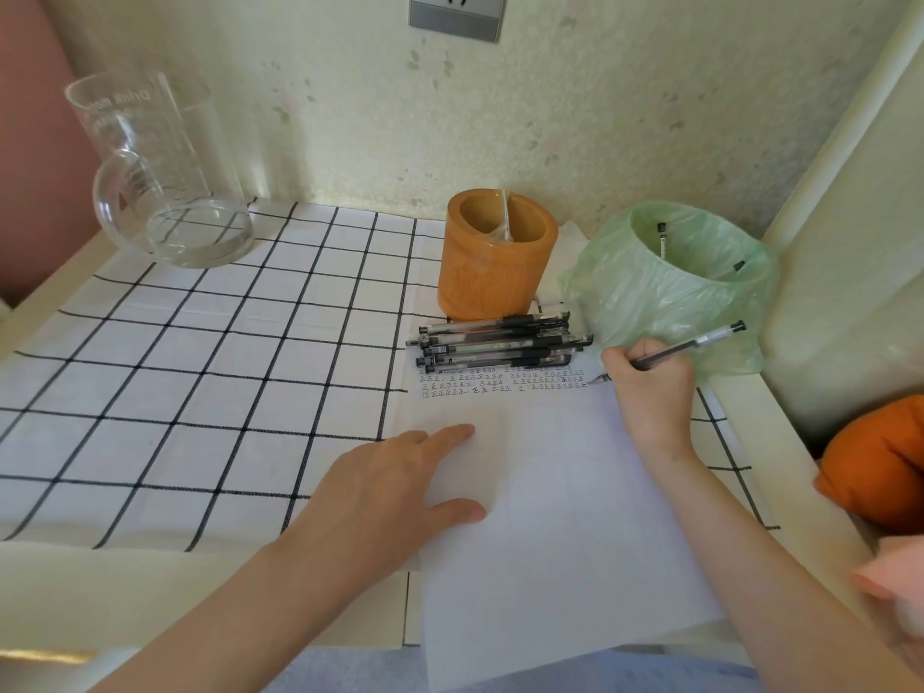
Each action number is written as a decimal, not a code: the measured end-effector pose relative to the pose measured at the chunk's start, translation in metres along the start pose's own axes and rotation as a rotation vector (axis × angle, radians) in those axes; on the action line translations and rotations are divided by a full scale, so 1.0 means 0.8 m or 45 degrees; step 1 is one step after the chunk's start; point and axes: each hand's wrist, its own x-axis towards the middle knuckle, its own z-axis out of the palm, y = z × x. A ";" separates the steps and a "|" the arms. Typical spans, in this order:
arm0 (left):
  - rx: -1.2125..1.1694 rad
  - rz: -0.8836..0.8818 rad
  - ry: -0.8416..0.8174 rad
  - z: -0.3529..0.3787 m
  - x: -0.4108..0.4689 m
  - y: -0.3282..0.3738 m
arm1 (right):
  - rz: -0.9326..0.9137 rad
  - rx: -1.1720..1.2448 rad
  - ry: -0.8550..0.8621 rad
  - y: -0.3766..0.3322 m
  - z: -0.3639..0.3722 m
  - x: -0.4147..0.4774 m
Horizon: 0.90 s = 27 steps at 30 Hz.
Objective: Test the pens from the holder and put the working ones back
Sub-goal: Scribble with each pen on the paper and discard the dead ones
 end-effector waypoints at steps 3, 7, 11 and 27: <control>-0.003 -0.007 -0.003 0.000 0.000 0.000 | 0.018 -0.011 -0.004 -0.002 -0.001 -0.001; -0.019 0.003 0.003 0.000 0.000 0.000 | 0.032 0.014 0.014 -0.001 -0.002 -0.001; -0.029 0.010 0.014 0.000 -0.001 0.000 | 0.015 -0.017 0.018 -0.001 -0.001 -0.002; -0.008 0.003 0.005 0.000 0.000 0.000 | 0.008 0.014 -0.018 -0.002 -0.001 -0.002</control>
